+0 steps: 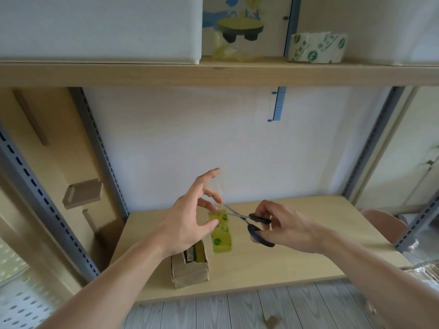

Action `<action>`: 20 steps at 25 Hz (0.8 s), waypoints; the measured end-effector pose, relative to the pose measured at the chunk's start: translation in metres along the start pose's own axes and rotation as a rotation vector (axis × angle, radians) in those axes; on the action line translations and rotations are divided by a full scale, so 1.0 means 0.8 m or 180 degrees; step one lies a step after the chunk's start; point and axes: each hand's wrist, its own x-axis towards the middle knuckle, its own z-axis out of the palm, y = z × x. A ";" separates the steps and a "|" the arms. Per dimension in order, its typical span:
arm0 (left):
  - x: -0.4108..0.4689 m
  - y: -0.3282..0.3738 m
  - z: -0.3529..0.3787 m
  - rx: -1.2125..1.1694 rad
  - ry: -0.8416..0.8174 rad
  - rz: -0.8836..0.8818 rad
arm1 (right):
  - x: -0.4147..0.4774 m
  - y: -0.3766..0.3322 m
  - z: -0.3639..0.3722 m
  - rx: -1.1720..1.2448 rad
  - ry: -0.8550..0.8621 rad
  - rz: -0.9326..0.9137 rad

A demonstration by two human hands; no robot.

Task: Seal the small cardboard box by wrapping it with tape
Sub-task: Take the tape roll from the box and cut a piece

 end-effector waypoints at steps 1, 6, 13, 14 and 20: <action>0.001 0.002 0.001 -0.0031 -0.0014 0.0002 | 0.000 0.000 0.000 0.0062 -0.0011 -0.0006; 0.001 0.006 0.001 -0.0161 -0.0110 -0.0060 | 0.000 0.005 -0.004 0.0104 0.0095 -0.0113; 0.000 0.010 -0.004 -0.0279 -0.0301 -0.0076 | 0.002 0.008 -0.010 0.0029 0.0001 -0.0122; 0.000 0.009 -0.004 -0.0287 -0.0323 -0.0076 | 0.003 0.007 -0.008 0.0090 -0.0029 -0.0151; 0.000 0.003 -0.007 -0.0326 -0.0187 -0.0067 | 0.004 0.009 -0.009 0.0342 -0.0110 -0.0330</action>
